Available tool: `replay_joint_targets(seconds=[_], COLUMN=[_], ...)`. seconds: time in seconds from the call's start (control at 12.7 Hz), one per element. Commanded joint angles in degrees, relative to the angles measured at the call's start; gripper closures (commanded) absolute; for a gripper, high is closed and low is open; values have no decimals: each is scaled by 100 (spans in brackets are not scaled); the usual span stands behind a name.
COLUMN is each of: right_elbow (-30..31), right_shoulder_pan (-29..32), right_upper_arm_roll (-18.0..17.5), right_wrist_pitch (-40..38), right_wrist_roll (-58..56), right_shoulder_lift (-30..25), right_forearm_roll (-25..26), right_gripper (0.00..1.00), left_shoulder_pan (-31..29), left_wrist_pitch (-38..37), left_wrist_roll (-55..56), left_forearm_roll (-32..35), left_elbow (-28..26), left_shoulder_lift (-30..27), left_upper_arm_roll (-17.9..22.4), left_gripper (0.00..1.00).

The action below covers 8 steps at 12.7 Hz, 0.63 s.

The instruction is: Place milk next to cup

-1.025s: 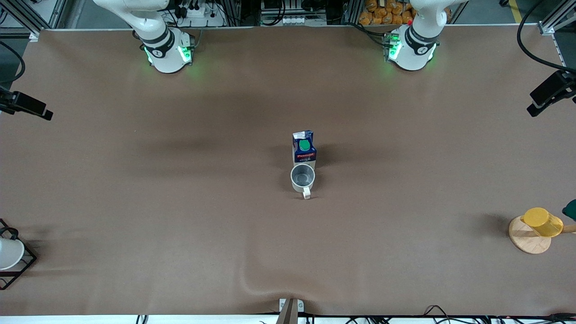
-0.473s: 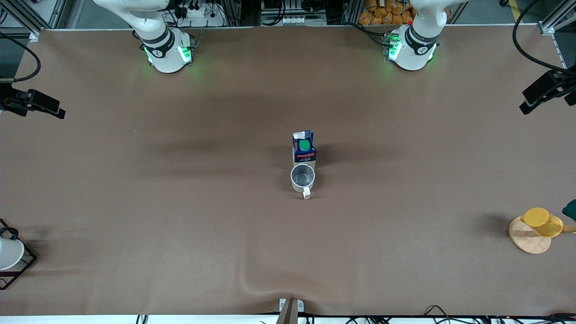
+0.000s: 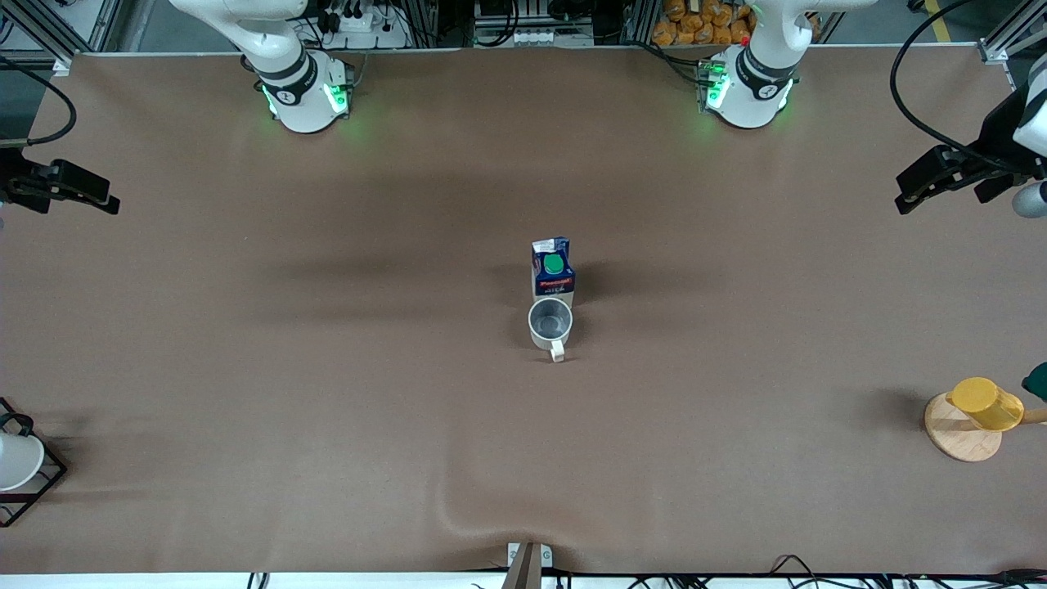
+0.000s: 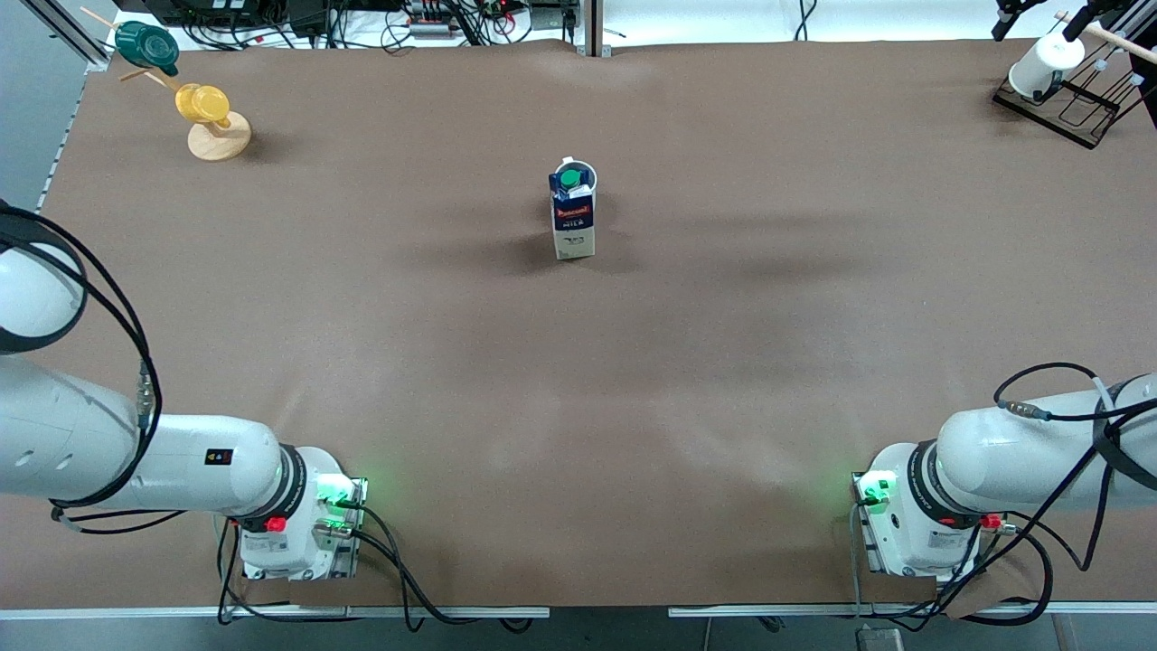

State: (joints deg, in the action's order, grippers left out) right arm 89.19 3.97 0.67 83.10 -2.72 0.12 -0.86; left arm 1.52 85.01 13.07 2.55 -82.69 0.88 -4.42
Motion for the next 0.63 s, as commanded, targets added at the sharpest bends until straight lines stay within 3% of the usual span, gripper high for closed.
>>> replay_joint_targets(seconds=[0.0, 0.55], right_elbow=[-59, -68], right_shoulder_pan=[60, 86], right_upper_arm_roll=[-49, -41], right_wrist_pitch=[-31, -14], right_wrist_roll=[-53, -53], right_shoulder_lift=[-4, -4], right_forearm_roll=[-46, -46], right_gripper=[0, 0], left_shoulder_pan=[-90, -90], left_wrist_pitch=[7, -90], left_wrist_roll=[-252, -490], left_forearm_roll=[-158, -158], left_elbow=[16, 25], left_shoulder_lift=[-27, -18], left_upper_arm_roll=[64, 64], left_gripper=[0, 0])
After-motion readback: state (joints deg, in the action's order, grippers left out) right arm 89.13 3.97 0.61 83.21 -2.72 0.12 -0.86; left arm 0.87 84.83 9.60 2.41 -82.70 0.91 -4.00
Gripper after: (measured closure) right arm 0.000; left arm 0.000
